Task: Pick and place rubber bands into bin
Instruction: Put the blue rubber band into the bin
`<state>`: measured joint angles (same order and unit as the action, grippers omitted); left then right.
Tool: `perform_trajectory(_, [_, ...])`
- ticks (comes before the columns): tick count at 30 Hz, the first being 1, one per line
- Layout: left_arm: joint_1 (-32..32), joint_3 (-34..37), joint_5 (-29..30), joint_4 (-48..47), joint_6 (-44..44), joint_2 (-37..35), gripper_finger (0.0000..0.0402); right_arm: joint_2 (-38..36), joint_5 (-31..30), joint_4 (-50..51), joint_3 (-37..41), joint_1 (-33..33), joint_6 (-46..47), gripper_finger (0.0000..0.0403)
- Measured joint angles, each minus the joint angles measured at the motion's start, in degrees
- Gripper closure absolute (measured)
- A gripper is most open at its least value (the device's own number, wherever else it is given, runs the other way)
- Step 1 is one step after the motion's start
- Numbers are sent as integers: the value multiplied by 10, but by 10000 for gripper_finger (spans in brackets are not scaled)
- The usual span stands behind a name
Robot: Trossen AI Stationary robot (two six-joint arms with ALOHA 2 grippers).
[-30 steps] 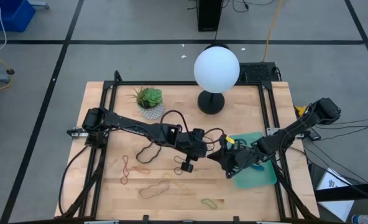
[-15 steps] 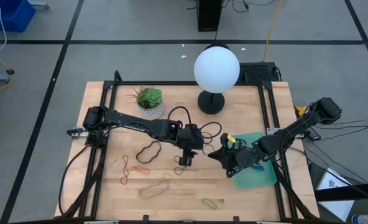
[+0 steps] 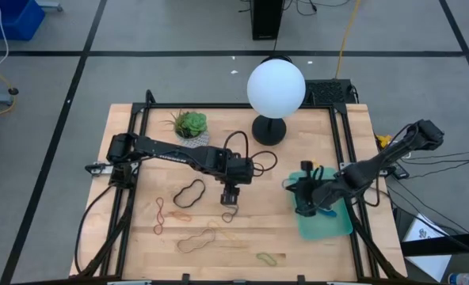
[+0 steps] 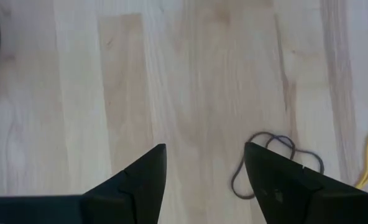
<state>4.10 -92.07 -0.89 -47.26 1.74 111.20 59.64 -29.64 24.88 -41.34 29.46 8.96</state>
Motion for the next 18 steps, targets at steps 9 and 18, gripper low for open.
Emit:
perform_trajectory(9, [0, 0, 11, 7, -2, 0, 178, -8, 91, 171, 0, 3, 221, 403])
perform_trajectory(18, [0, 0, 16, 8, -2, 0, 178, 43, 137, 210, 0, 3, 294, 403])
